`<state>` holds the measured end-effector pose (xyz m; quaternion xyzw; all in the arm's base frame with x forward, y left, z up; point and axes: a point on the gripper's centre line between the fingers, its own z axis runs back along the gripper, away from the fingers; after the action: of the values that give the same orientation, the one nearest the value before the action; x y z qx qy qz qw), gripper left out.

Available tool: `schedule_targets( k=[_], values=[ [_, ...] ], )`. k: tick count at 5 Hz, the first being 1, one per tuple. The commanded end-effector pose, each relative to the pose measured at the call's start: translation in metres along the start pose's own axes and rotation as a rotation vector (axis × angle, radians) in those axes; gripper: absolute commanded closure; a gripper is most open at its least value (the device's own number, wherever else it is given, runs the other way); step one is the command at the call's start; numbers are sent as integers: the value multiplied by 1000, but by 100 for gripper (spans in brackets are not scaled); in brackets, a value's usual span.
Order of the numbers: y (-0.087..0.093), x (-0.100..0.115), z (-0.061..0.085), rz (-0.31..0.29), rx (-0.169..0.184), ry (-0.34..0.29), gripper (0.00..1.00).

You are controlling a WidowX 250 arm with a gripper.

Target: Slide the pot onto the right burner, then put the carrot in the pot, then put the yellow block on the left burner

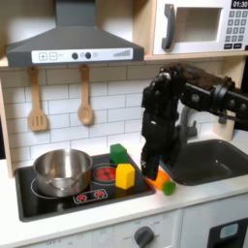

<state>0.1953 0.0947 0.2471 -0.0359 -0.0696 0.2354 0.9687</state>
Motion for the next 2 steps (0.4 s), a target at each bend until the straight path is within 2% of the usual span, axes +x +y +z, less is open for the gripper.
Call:
schedule_targets(
  k=[1, 2],
  values=[
    [16, 22, -4, 74, -18, 2, 0],
    [23, 31, -8, 106, -19, 5, 0]
  ],
)
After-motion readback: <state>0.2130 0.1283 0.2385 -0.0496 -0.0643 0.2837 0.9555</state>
